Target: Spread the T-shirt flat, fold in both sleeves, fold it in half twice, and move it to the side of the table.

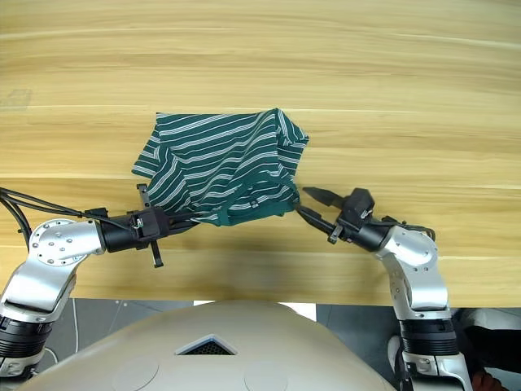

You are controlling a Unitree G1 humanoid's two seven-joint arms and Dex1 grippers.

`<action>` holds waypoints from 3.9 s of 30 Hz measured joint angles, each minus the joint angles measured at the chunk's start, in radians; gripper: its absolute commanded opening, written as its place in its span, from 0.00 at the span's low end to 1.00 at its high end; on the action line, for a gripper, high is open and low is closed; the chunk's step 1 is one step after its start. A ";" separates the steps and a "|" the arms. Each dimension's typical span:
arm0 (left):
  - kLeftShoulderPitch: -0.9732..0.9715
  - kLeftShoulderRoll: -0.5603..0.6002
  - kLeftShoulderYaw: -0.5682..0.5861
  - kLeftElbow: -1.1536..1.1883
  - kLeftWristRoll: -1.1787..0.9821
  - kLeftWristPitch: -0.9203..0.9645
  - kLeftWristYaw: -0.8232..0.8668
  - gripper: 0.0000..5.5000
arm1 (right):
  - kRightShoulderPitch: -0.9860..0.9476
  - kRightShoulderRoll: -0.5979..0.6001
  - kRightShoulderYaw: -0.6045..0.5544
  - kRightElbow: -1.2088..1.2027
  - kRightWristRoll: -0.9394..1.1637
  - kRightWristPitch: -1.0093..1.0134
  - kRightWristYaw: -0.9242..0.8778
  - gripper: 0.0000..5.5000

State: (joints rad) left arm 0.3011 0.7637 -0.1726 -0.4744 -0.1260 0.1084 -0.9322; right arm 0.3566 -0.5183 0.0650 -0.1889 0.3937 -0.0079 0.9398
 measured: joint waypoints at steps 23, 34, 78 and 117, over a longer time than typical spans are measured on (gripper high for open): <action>-0.146 -0.116 0.150 -0.113 -0.268 0.172 0.135 0.00 | -0.058 0.059 0.104 0.070 -0.259 -0.143 -0.176 0.35; -0.085 -0.115 0.145 -0.075 -0.245 0.088 0.096 0.00 | -0.084 0.094 0.103 0.056 -0.258 -0.157 -0.221 0.35; -0.971 0.034 0.188 0.187 -0.195 0.428 0.132 0.00 | -0.994 -0.243 -0.143 0.112 -0.041 0.122 -0.013 0.01; -0.576 -0.006 -0.212 0.391 0.164 -0.115 -0.061 0.00 | -1.013 -0.052 0.106 0.846 -0.273 -0.299 0.037 0.01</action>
State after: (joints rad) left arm -0.2747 0.7580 -0.3848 -0.0834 0.0381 -0.0070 -0.9930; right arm -0.6565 -0.5699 0.1708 0.6575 0.1206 -0.3068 0.9769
